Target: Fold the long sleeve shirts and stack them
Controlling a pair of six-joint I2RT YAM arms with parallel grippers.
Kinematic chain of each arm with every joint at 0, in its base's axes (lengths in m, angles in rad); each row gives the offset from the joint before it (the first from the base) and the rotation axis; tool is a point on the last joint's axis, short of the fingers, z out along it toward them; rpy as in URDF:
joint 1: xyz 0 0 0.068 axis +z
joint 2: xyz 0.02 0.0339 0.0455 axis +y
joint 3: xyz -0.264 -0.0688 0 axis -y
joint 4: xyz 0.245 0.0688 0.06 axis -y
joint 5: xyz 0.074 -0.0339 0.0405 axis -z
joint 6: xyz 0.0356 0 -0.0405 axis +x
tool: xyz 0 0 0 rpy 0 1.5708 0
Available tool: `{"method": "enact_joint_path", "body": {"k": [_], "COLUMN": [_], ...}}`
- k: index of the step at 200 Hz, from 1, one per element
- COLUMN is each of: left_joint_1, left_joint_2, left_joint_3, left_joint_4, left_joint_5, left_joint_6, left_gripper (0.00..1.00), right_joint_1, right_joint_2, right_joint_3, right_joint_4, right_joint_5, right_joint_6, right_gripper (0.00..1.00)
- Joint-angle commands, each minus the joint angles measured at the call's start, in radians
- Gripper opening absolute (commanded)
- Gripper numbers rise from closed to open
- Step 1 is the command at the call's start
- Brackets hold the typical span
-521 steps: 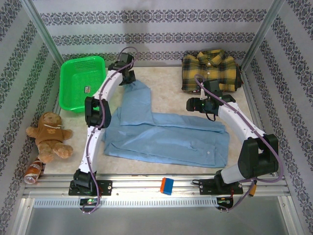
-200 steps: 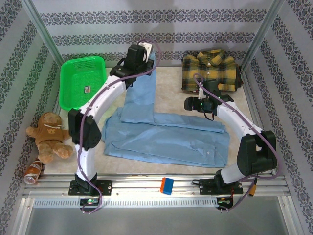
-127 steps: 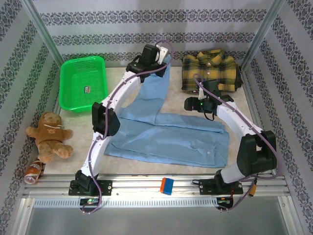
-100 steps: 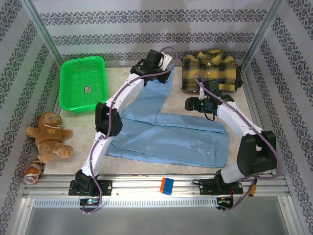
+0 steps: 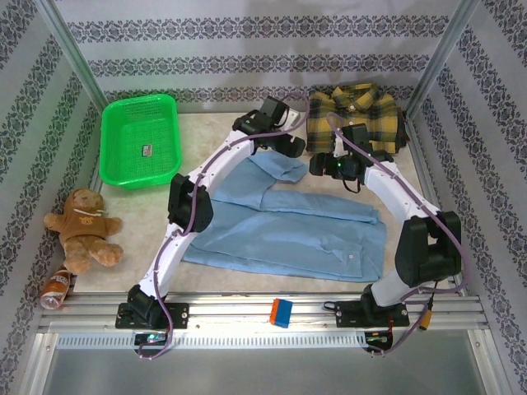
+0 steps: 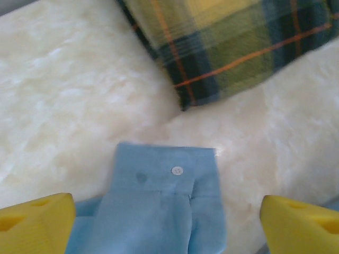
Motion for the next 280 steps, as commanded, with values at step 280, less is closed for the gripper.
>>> {"method": "enact_joint_path", "body": {"k": [280], "left_joint_1": [0.122], "left_joint_2": [-0.614], "left_joint_3": [-1.256], "left_joint_4": [0.439], "left_joint_5": [-0.039], "left_joint_6": [-0.573], "left_gripper": [0.57], "right_joint_1": [0.132], "right_joint_2": [0.763], "right_joint_3": [0.737], "right_joint_4": [-0.314], "right_joint_5": [0.171], "right_joint_6": [-0.239], "right_gripper": [0.57]}}
